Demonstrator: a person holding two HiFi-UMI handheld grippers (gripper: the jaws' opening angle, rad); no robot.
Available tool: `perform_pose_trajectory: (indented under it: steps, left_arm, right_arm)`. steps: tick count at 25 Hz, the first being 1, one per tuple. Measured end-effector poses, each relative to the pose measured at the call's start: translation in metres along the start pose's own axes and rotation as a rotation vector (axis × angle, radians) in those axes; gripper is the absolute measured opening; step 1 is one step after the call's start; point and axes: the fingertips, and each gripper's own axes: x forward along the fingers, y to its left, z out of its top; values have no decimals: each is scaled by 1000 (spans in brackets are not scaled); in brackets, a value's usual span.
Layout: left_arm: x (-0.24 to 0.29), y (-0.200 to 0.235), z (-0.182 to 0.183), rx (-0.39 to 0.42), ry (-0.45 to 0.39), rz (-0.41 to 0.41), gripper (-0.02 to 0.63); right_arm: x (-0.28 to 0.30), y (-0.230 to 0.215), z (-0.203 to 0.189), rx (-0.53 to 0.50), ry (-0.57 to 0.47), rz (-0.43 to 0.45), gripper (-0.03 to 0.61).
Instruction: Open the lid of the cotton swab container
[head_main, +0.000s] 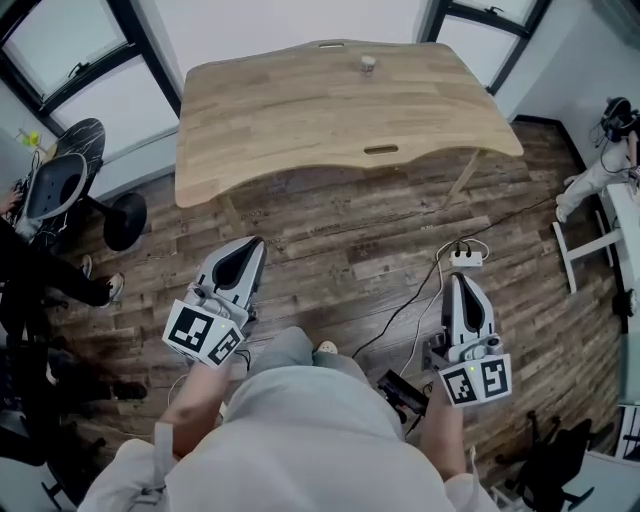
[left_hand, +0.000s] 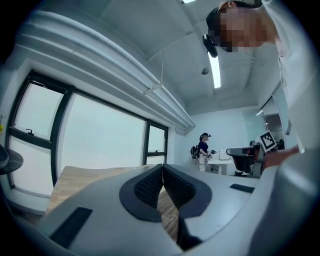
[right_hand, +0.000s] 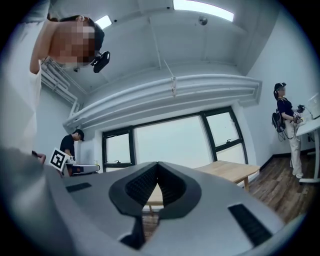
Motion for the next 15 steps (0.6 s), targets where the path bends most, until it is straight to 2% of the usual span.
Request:
perform_pose_trajectory:
  steps: [9,15]
  left_arm:
    - [4,10,-4,-2,11,17,14]
    - [27,34,-7,-25,20,0,14]
  right_arm:
    - [12,-1,-5,5,12,20,20]
    - [38,-5,-2,-8,7,-11,20]
